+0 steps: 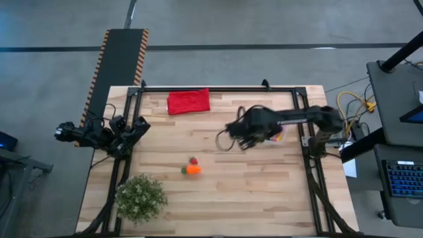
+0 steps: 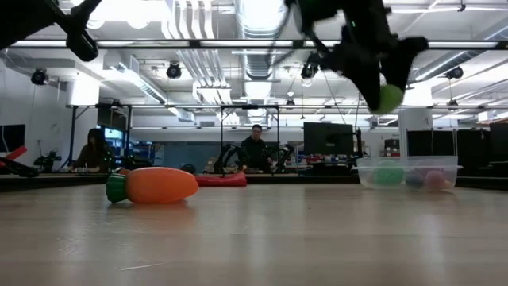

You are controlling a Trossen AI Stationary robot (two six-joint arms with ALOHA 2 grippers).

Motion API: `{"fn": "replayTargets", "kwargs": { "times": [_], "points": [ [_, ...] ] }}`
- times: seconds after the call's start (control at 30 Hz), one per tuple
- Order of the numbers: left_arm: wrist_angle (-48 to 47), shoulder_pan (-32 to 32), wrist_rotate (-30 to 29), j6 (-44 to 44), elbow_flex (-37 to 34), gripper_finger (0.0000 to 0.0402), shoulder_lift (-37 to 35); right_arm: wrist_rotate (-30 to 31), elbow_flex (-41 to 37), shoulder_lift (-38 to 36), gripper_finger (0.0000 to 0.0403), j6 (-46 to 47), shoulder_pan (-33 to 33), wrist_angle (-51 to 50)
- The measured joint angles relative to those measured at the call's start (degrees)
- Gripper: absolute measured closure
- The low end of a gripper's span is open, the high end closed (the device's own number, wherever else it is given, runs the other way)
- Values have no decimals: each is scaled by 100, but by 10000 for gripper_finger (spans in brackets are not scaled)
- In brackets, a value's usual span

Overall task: Pick and placing Produce into tupperware
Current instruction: Put the green cabbage into the transparent container

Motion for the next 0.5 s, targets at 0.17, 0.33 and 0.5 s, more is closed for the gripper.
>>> {"fn": "replayTargets", "kwargs": {
  "times": [0.17,0.33,0.5],
  "points": [
    [-12,-1,-2,2,0,210,6,-47,-1431,-985,172,200,-844,1129],
    [-16,0,-2,2,0,210,6,-140,-2432,-1628,172,160,-1672,1960],
    [-11,-1,-2,4,0,210,6,-134,-3105,-1863,172,-108,-2438,2204]
  ]
}}
